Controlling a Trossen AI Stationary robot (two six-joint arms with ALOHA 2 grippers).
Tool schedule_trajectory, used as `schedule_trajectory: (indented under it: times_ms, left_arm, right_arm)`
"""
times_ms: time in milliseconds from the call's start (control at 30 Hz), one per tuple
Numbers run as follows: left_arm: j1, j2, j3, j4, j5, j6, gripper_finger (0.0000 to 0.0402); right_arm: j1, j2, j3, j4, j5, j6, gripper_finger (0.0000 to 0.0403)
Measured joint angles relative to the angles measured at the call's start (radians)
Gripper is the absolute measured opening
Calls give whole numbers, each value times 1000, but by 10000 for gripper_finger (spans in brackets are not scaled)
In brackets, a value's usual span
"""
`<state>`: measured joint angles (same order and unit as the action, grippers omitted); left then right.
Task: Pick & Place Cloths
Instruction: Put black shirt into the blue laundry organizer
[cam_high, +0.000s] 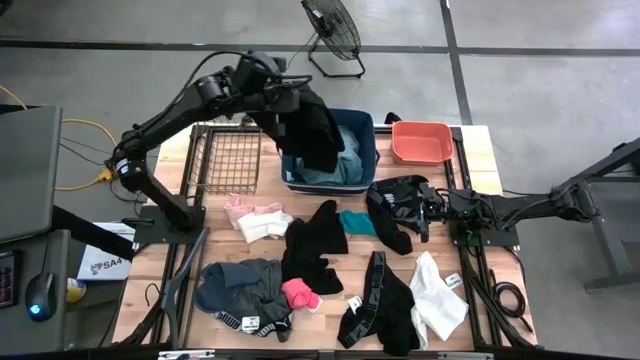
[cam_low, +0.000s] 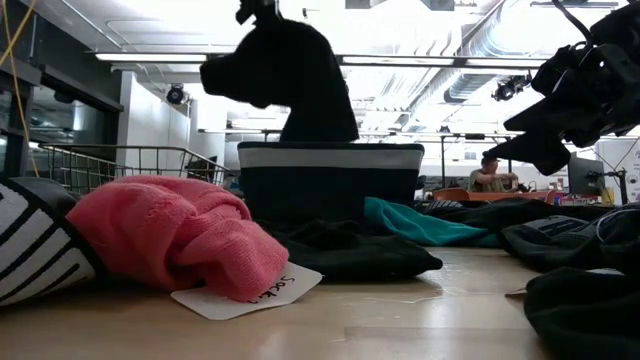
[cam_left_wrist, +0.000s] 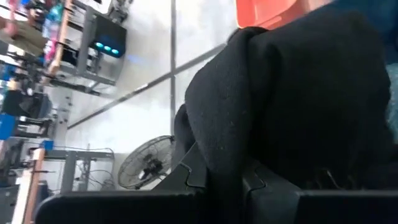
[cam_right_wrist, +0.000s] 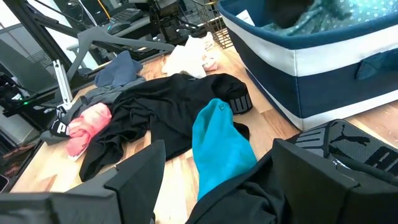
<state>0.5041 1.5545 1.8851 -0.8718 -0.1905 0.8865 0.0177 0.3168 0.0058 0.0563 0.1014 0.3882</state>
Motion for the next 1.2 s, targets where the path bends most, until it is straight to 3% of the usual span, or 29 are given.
schedule_trajectory:
  times_ms: [367, 567, 967, 1200]
  left_arm:
    - [0, 168, 0, 84, 26, -23, 15]
    - [0, 256, 0, 152, 105, -76, 15]
    - [-1, 421, 1, 260, 111, -272, 15]
    - [-1, 496, 1, 305, 87, -470, 15]
  right_arm:
    - [0, 0, 0, 0, 0, 0, 287]
    - [0, 0, 0, 0, 0, 0, 287]
    - [0, 0, 0, 0, 0, 0, 287]
    - [0, 0, 0, 0, 0, 0, 287]
